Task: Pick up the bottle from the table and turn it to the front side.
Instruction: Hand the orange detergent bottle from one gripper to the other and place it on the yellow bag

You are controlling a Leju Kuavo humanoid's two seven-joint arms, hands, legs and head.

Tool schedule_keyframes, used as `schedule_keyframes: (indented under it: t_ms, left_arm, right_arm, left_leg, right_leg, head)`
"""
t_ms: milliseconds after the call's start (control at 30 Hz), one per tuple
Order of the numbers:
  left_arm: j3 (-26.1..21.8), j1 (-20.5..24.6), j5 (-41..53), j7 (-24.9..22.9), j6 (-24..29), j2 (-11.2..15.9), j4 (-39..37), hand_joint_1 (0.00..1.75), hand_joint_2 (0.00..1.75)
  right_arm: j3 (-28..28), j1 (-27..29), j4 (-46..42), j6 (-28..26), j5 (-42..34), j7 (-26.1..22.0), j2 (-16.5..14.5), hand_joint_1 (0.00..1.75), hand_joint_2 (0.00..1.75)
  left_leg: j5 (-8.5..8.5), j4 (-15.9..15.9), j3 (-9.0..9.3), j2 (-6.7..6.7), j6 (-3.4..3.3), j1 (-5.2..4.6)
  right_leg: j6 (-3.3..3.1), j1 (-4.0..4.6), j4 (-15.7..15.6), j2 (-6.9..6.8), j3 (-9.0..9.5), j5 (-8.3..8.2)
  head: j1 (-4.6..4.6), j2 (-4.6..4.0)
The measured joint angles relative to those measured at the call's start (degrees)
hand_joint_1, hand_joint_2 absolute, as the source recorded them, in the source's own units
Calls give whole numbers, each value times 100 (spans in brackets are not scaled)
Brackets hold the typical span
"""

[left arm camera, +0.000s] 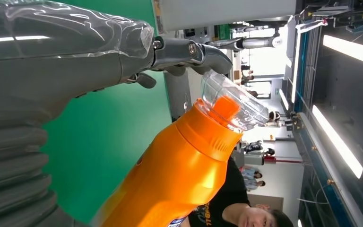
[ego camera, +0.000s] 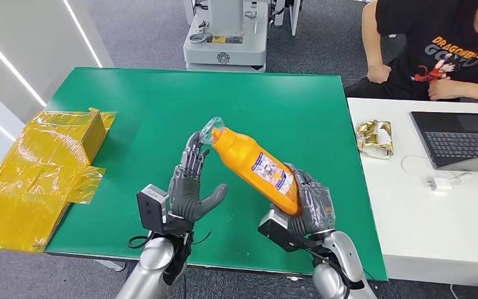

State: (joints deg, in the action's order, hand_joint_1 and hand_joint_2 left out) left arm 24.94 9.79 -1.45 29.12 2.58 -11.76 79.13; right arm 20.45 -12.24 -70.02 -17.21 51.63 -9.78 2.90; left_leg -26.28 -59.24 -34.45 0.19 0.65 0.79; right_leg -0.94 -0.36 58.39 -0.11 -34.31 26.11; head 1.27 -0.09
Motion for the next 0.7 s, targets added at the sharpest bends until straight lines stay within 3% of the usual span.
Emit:
schedule_keyframes:
  t_ms: [300,700]
  left_arm:
    - [-9,55,36,-28,22,-4,-43,0,175]
    - [-11,100,133,-60,325,-74,-54,0,175]
  right_arm:
    - [-75,4,2,-132,113,-92,-71,175,175]
    - [-268,60,-182,-1333,-93,-113,-277,175,175]
  left_leg:
    - [0,0,-1,-1,0,-1]
    - [0,0,-2,0,0,0]
  right_leg:
    - [0,0,0,-1,0,0]
    - [0,0,0,0,0,0]
  head:
    - [-1,0]
    - [-1,0]
